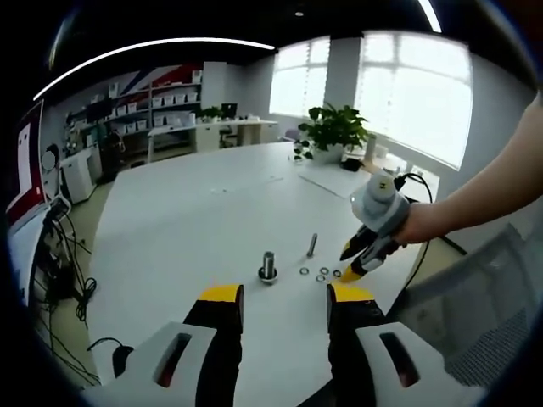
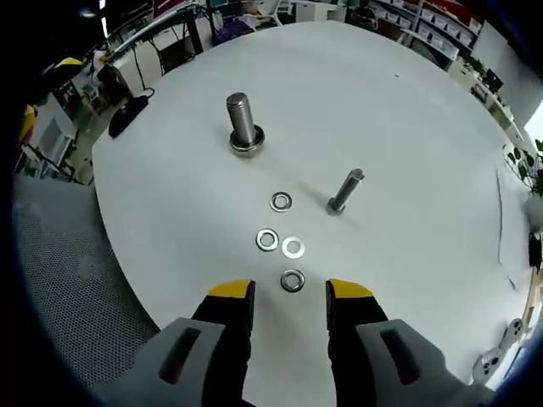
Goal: Place the washer onto the threaded stud by aligning its center hole with the stud, sliding it down to the base, and recovering from edge contact or off-axis alignment until the washer reaches the visible bottom stop.
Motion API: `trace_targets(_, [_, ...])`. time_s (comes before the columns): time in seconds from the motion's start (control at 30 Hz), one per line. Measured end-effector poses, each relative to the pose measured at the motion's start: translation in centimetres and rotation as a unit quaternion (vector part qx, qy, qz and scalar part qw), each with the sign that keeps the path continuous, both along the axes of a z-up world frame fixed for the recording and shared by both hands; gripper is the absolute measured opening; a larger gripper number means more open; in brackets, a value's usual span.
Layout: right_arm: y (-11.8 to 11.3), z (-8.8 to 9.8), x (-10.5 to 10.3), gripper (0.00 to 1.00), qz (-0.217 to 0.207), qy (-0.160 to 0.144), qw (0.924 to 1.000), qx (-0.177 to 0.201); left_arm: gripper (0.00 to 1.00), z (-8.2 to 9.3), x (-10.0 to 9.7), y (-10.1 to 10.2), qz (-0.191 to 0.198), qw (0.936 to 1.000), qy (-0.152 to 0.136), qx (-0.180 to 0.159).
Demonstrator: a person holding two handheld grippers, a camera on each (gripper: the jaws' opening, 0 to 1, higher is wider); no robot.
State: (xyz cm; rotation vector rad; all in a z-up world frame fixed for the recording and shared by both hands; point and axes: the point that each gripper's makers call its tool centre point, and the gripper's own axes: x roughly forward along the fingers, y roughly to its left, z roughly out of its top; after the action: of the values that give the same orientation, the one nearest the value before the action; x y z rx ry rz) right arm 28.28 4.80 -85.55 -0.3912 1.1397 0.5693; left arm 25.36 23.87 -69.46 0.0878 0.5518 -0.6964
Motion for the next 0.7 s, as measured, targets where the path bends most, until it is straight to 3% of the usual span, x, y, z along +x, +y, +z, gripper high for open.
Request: trace_targets(0.7, [-0.4, -0.9, 0.1, 0.36, 0.007, 0.009, 0.9999, -0.009, 0.39, -2.2, -1.3, -0.5, -0.023, 0.9985, 0.043, 0.025])
